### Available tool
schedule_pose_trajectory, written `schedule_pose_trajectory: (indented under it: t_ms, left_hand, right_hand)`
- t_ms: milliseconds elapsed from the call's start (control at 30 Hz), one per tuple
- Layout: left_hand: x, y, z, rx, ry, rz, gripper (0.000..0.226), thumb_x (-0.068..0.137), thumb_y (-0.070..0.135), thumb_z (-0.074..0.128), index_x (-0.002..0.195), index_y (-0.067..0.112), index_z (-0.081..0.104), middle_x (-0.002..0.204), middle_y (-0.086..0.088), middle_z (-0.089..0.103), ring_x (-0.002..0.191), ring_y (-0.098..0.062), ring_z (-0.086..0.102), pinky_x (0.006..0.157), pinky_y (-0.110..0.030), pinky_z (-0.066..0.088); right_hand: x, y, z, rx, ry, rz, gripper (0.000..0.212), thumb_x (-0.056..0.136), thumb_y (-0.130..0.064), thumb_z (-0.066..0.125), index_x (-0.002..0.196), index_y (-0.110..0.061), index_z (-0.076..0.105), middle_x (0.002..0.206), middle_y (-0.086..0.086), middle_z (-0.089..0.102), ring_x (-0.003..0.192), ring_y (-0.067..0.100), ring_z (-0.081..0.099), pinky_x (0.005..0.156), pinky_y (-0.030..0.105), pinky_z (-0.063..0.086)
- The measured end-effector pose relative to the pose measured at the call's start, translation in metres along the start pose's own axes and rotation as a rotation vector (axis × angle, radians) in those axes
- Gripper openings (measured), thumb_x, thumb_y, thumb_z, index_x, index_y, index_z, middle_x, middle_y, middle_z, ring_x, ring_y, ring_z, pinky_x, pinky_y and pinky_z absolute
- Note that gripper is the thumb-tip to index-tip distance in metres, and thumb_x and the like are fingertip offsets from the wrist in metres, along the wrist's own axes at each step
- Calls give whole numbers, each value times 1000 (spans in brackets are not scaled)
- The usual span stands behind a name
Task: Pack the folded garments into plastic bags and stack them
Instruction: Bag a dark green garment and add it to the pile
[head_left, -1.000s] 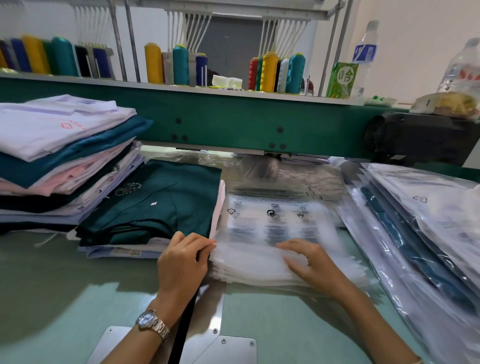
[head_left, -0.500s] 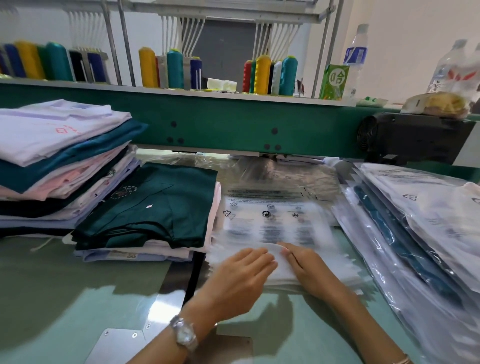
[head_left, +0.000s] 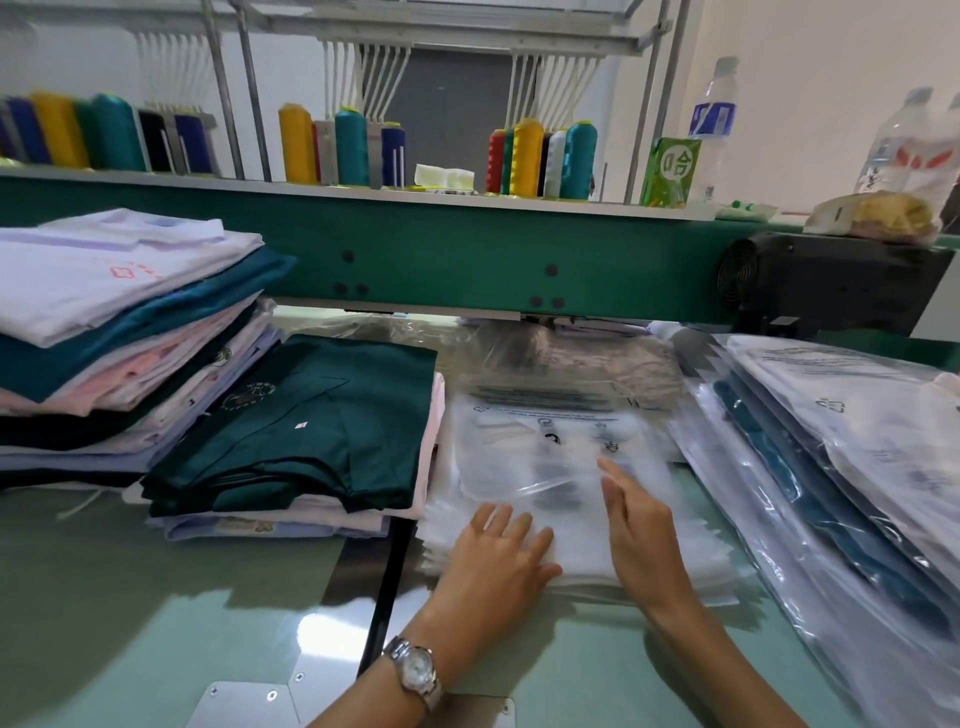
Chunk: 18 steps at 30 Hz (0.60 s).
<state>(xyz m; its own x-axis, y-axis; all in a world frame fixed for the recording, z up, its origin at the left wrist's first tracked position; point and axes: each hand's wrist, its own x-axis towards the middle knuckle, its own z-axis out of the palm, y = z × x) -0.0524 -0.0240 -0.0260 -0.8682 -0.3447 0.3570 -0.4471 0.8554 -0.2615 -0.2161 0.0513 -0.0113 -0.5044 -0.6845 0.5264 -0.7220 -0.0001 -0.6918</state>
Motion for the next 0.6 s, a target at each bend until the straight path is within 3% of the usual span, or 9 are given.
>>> schedule_pose_trajectory:
  t_ms: [100, 167, 267, 333, 400, 467, 533, 600]
  left_hand:
    - [-1, 0, -2, -35, -23, -18, 50, 94, 49, 28, 116, 29, 68, 109, 5, 71, 101, -18, 67, 89, -29, 53]
    - [-3, 1, 0, -113, -51, -75, 54, 98, 49, 23, 133, 27, 57, 131, 0, 62, 121, -22, 58, 102, -33, 44]
    - [-4, 2, 3, -257, -205, -127, 58, 103, 51, 19, 153, 23, 23, 160, -6, 24, 147, -26, 22, 117, -38, 16]
    - [-7, 4, 4, -289, -157, -107, 57, 104, 50, 21, 153, 22, 22, 162, -5, 20, 148, -24, 20, 118, -37, 15]
    - [-8, 1, -2, -356, -16, -33, 47, 104, 42, 28, 144, 22, 42, 153, -1, 40, 138, -20, 39, 112, -37, 31]
    - [-9, -7, -15, -419, 241, 70, 31, 101, 28, 45, 124, 20, 64, 127, 5, 64, 112, -13, 61, 91, -34, 48]
    - [-13, -15, -25, -446, 499, 86, 27, 92, 9, 58, 115, 19, 69, 111, 8, 70, 100, -11, 64, 82, -30, 49]
    - [-18, -25, -32, -505, 654, 2, 42, 84, -7, 60, 117, 18, 67, 113, 8, 68, 104, -9, 63, 87, -26, 46]
  right_hand:
    - [-6, -3, 1, -90, 40, -103, 45, 99, -30, 39, 136, -10, 54, 133, 1, 58, 123, 14, 53, 106, 30, 41]
    - [-8, -3, 2, -194, 58, -191, 40, 98, -21, 43, 132, -6, 56, 128, 8, 63, 119, 23, 58, 103, 48, 45]
    - [-10, -1, 5, -277, 21, -244, 39, 97, -20, 46, 133, -9, 56, 129, 5, 63, 120, 21, 57, 106, 50, 41]
    - [-11, 1, 7, -286, -34, -249, 37, 98, -16, 51, 134, -11, 56, 132, 2, 60, 123, 18, 55, 108, 48, 39]
    - [-12, 2, 7, -298, -104, -244, 38, 96, -10, 57, 134, -13, 56, 134, 2, 59, 125, 18, 53, 107, 45, 40]
    - [-11, 3, 6, -301, -159, -227, 39, 95, -9, 57, 133, -14, 57, 134, 2, 58, 126, 19, 53, 107, 40, 40]
    - [-10, 3, 4, -305, -195, -196, 37, 96, -12, 55, 133, -16, 58, 135, 0, 58, 125, 17, 53, 105, 33, 39]
    - [-11, 3, 3, -301, -205, -169, 35, 96, -13, 54, 129, -19, 61, 130, -2, 62, 121, 16, 56, 98, 28, 42]
